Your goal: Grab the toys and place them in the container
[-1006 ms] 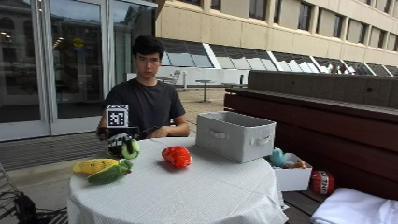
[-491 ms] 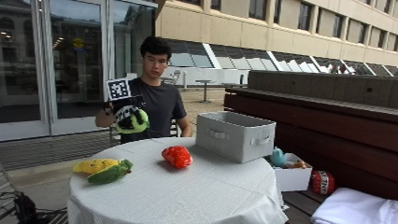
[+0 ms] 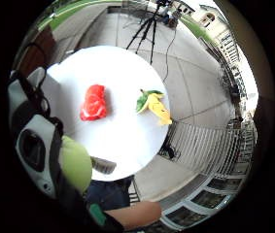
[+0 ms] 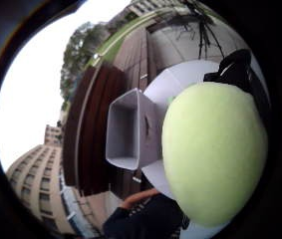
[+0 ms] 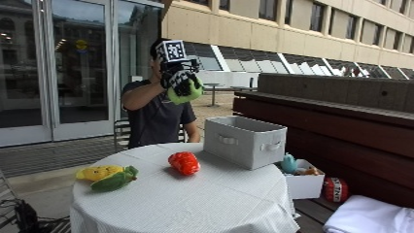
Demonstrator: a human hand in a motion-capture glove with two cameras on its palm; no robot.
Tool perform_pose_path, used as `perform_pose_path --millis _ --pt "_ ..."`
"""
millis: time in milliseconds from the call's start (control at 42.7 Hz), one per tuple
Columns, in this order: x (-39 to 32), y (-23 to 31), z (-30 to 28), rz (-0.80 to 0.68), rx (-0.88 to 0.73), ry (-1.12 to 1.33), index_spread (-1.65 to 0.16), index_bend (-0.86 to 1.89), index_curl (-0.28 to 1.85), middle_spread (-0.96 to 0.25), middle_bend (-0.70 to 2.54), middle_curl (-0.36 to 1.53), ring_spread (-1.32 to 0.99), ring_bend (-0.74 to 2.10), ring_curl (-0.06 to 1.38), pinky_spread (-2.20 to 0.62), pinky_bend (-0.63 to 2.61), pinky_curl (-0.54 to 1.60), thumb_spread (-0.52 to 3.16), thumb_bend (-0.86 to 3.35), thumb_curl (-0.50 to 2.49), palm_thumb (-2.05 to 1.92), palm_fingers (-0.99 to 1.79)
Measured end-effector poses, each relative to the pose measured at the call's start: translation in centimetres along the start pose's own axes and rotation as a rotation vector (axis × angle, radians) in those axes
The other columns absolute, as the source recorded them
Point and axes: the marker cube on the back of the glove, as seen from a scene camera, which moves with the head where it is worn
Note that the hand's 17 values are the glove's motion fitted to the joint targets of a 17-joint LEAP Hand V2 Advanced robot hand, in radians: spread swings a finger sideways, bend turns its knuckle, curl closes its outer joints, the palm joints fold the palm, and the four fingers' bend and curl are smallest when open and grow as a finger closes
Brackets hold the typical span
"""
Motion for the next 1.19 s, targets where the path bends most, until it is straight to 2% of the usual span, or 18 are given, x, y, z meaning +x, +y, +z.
perform_pose_path --millis 257,398,562,749,866,936,959,1006,1030,1053,1076,1193 --pt "-15.9 -3.0 -1.0 -0.139 -0.003 0.014 -0.37 0.36 0.49 -0.42 0.67 0.61 -0.44 1.09 0.49 -0.46 0.89 0.41 0.56 0.15 0.86 0.67 1.1" --pt "-20.5 -5.1 0.5 -0.202 -0.012 0.03 -0.37 0.34 0.52 -0.43 0.66 0.63 -0.44 1.08 0.49 -0.46 0.89 0.41 0.55 0.14 0.89 0.67 1.1" --pt "-27.6 -2.3 2.8 -0.242 -0.071 0.025 -0.38 0.32 0.55 -0.44 0.65 0.64 -0.44 1.08 0.49 -0.46 0.88 0.41 0.55 0.12 0.92 0.68 1.11" --pt "-30.1 -1.4 5.3 -0.275 -0.1 0.053 -0.38 0.27 0.59 -0.44 0.64 0.66 -0.44 1.09 0.49 -0.46 0.88 0.41 0.55 0.09 0.95 0.67 1.11" --pt "-29.2 -1.7 6.7 -0.279 -0.224 0.061 -0.39 0.14 0.58 -0.44 0.62 0.67 -0.43 1.11 0.49 -0.47 0.87 0.4 0.59 0.04 0.94 0.63 1.04" --pt "-28.2 -1.9 7.0 -0.302 -0.279 0.037 -0.37 0.01 0.52 -0.39 0.55 0.65 -0.42 1.12 0.5 -0.42 0.96 0.44 0.81 -0.06 0.84 0.44 0.81" --pt "-28.1 -1.8 6.9 -0.306 -0.283 0.024 -0.36 -0.08 0.48 -0.33 0.43 0.62 -0.38 1.05 0.48 -0.39 1.06 0.47 0.83 -0.16 0.78 0.27 0.45" --pt "-27.6 -1.7 6.7 -0.303 -0.28 0.006 -0.34 -0.04 0.49 -0.26 0.38 0.63 -0.31 1.02 0.51 -0.34 1.19 0.52 0.86 -0.18 0.72 0.11 0.19" --pt "-27.2 -1.8 6.4 -0.298 -0.274 0.004 -0.35 0.06 0.51 -0.3 0.52 0.66 -0.36 1.15 0.54 -0.36 1.11 0.49 0.93 -0.04 0.73 0.23 0.58" --pt "-26.5 -2.0 6.1 -0.29 -0.266 0.006 -0.34 -0.11 0.4 -0.21 0.34 0.58 -0.28 0.92 0.43 -0.3 1.22 0.49 0.89 -0.19 0.67 0.01 0.08" --pt "-25.7 -2.3 5.8 -0.282 -0.256 0.01 -0.33 -0.06 0.41 -0.17 0.33 0.6 -0.24 0.91 0.46 -0.27 1.28 0.53 0.88 -0.18 0.65 -0.05 -0.05" --pt "-22.0 -3.3 4.0 -0.243 -0.202 0.049 -0.31 0.0 0.31 -0.07 0.3 0.55 -0.14 0.76 0.38 -0.15 1.34 0.5 0.89 -0.13 0.56 -0.12 -0.19"
